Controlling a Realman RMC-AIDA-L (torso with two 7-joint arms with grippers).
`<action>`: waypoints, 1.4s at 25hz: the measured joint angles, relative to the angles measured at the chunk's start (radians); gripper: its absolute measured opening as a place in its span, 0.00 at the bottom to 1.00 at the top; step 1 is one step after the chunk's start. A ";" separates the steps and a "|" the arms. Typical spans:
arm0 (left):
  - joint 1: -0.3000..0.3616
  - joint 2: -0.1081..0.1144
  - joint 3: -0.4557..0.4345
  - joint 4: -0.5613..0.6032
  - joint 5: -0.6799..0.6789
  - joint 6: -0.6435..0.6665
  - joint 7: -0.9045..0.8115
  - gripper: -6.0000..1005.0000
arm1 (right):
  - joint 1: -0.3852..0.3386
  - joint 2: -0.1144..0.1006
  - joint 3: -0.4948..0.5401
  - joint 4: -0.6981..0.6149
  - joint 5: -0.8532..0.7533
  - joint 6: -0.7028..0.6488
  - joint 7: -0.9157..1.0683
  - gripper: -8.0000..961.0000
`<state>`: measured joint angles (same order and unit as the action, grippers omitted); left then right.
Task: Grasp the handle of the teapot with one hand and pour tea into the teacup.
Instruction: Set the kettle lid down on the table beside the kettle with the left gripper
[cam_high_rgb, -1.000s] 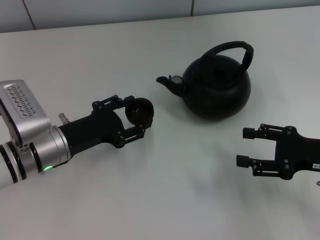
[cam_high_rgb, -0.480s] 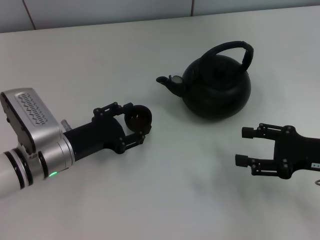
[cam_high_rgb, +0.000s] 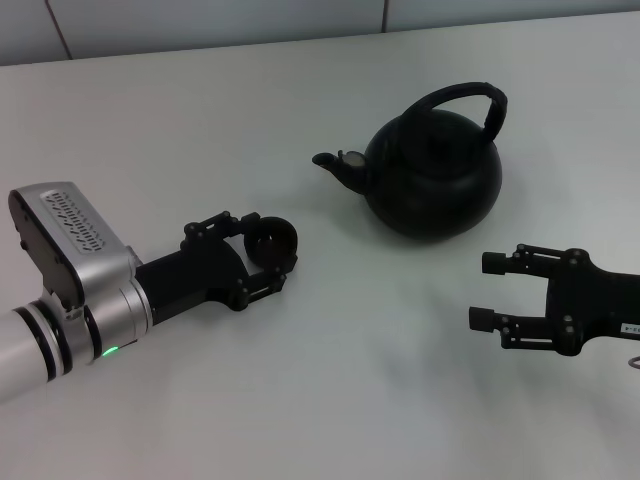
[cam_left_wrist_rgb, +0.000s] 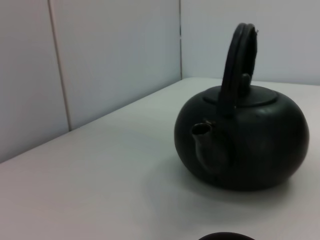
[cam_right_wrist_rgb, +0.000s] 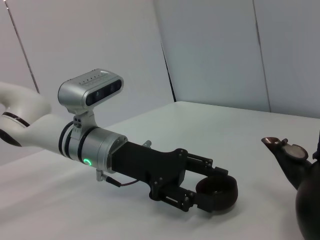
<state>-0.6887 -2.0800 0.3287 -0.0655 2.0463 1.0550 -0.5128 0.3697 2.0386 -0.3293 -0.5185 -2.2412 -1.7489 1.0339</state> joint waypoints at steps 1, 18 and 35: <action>0.000 0.000 -0.003 -0.001 0.000 0.000 0.000 0.73 | 0.000 0.000 0.000 0.000 0.000 0.000 0.000 0.80; -0.003 0.000 -0.011 -0.018 0.003 -0.015 0.000 0.74 | 0.000 0.000 0.000 0.000 0.000 0.000 0.000 0.80; 0.015 0.003 -0.021 -0.019 0.004 0.032 0.001 0.79 | -0.002 0.000 0.001 0.000 0.000 -0.001 0.000 0.80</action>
<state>-0.6734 -2.0775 0.3073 -0.0842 2.0505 1.0874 -0.5123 0.3672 2.0386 -0.3283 -0.5184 -2.2411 -1.7500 1.0339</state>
